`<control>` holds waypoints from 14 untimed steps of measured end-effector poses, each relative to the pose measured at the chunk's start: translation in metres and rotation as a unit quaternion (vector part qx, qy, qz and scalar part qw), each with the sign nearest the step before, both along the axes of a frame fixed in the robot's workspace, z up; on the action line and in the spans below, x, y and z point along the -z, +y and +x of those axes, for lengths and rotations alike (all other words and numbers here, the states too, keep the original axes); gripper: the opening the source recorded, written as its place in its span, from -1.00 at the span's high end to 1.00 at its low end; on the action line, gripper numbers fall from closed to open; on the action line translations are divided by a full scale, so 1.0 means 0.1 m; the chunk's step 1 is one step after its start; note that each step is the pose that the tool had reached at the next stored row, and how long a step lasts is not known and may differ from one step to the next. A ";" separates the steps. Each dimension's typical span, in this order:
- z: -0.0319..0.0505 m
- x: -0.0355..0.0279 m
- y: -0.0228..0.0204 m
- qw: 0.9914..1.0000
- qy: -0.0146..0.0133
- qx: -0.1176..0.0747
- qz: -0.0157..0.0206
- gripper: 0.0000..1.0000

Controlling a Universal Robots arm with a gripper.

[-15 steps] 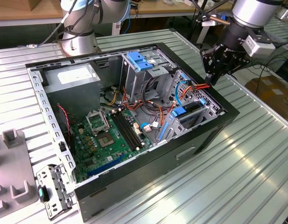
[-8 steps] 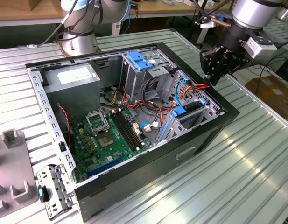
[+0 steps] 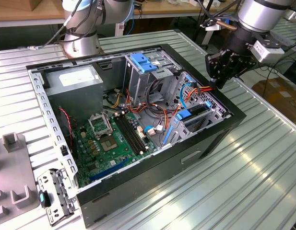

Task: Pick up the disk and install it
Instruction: 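Insert the first disk wire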

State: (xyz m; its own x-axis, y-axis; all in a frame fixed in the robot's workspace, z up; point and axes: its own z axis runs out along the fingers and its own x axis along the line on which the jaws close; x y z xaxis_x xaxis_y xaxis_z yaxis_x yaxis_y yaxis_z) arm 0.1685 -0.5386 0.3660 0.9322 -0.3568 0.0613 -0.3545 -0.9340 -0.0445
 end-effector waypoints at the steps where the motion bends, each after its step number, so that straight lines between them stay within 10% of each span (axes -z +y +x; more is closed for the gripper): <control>1: 0.000 -0.029 0.000 1.000 0.000 0.000 0.000 0.53; 14: -0.024 -0.074 0.000 1.000 0.000 0.029 0.000 0.67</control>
